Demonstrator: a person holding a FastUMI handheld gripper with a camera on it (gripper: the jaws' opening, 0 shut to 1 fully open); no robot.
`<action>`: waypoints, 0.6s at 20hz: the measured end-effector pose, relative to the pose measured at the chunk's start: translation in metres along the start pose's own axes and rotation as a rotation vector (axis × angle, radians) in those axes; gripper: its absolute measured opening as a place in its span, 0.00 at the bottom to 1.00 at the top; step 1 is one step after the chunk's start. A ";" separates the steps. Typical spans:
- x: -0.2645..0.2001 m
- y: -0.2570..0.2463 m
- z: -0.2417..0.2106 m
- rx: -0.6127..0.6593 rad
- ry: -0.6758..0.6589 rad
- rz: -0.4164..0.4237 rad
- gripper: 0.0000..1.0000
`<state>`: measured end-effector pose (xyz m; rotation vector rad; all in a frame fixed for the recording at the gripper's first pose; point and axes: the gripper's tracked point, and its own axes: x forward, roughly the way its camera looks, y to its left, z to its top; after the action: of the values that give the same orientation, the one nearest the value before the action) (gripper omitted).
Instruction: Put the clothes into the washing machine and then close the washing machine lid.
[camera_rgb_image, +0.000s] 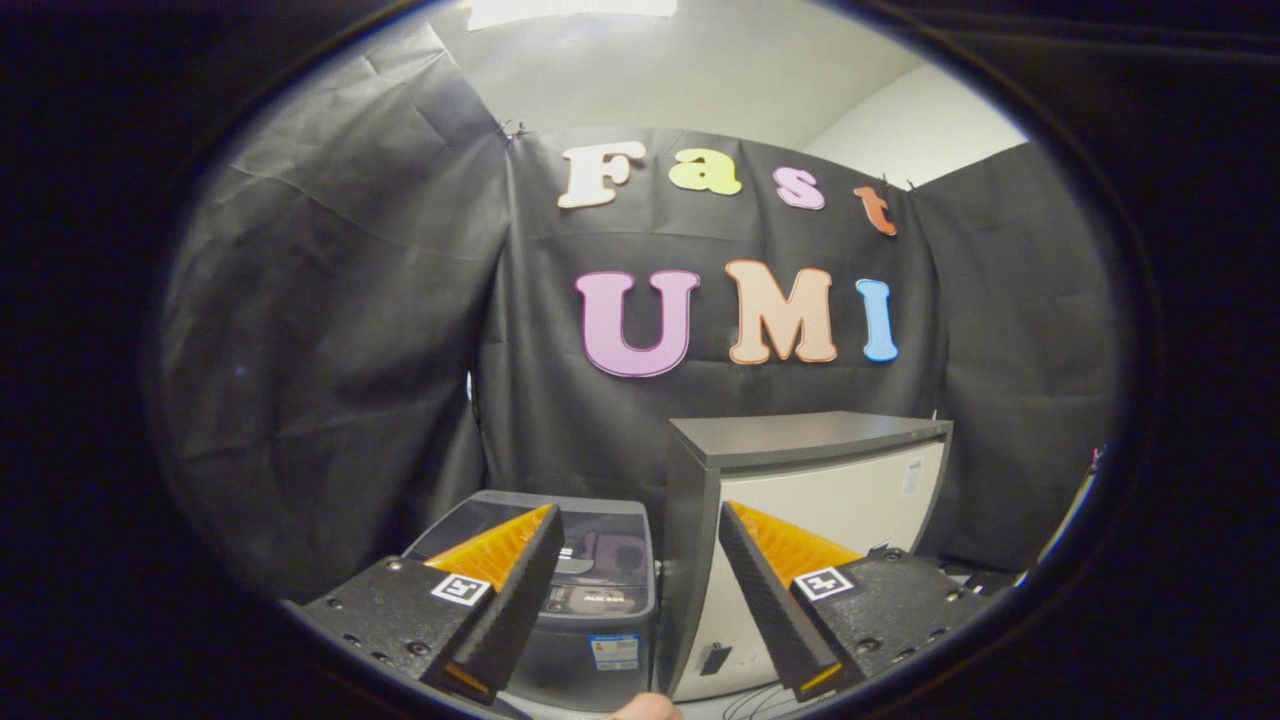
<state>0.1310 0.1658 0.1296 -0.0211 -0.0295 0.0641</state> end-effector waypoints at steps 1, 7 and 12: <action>0.001 -0.006 -0.003 0.007 0.004 -0.003 0.95; 0.010 -0.030 0.005 0.088 -0.084 -0.008 0.95; 0.015 -0.042 0.005 0.087 -0.114 -0.011 0.96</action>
<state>0.1490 0.1247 0.1355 0.0693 -0.1407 0.0554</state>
